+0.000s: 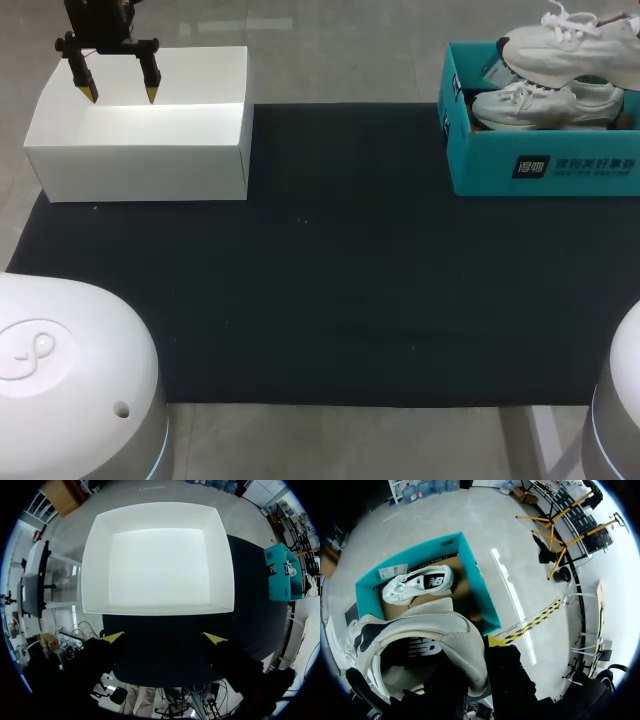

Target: Take the shoe out of the shoebox, open the shoe tongue, remove and reinsert the insole, then place the shoe into the shoebox

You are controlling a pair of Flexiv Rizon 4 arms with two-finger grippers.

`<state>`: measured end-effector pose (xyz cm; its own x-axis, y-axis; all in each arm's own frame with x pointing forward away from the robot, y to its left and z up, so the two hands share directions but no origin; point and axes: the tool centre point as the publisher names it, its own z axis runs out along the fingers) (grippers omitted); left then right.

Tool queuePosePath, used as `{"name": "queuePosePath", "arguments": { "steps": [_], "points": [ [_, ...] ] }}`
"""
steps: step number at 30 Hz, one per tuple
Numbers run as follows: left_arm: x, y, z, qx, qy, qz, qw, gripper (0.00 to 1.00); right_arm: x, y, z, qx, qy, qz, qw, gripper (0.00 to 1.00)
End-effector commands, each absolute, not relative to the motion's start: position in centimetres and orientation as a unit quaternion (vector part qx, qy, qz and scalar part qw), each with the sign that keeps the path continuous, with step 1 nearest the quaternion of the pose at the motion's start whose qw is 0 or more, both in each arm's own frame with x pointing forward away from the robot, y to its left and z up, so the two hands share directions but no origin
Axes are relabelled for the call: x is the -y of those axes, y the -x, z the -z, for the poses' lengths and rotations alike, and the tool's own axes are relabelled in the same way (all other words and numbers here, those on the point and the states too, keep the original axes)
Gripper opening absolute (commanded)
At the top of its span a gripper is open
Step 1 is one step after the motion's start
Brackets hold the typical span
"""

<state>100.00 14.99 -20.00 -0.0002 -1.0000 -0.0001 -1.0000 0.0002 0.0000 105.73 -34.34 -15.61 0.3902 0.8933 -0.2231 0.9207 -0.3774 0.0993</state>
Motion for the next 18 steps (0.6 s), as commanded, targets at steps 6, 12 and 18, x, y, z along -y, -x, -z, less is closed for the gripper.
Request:
{"name": "queuePosePath", "arguments": {
  "steps": [6,12,18],
  "points": [
    [-15.0,-100.0,20.0,-0.707,0.707,0.000,0.000,1.00,31.6,-103.6,15.7,-0.546,-0.829,0.066,0.104,0.00],
    [-15.0,-100.0,20.0,-0.707,0.707,0.000,0.000,1.00,28.1,-101.6,16.2,-0.552,-0.824,0.062,0.110,0.00],
    [-15.0,-100.0,20.0,-0.707,0.707,0.000,0.000,1.00,24.7,-99.6,16.8,-0.561,-0.818,0.062,0.112,0.00]
  ]
}}
